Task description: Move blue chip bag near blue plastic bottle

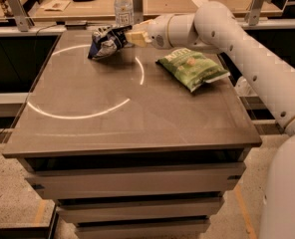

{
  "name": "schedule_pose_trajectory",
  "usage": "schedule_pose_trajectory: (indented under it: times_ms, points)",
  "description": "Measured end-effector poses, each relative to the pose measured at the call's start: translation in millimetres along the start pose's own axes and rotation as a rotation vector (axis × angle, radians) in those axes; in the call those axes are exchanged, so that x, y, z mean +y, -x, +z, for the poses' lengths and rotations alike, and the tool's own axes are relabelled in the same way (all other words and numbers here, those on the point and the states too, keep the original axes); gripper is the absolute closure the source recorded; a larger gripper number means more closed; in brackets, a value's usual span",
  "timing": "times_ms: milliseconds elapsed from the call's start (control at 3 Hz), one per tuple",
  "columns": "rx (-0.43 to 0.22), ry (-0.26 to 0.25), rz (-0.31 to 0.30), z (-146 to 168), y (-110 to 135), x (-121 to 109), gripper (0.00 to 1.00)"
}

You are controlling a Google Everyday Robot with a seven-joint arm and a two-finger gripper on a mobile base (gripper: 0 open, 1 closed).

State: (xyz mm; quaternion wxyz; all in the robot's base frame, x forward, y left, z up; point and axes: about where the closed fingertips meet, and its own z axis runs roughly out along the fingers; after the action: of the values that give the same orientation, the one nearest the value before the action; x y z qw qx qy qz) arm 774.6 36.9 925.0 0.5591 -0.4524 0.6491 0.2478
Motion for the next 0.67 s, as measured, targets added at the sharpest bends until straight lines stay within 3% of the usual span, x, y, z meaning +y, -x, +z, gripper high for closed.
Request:
schedule_pose_trajectory:
  times_ms: [667]
  points:
    - [0.016, -0.039, 0.005, -1.8, -4.9, -17.8, 1.0]
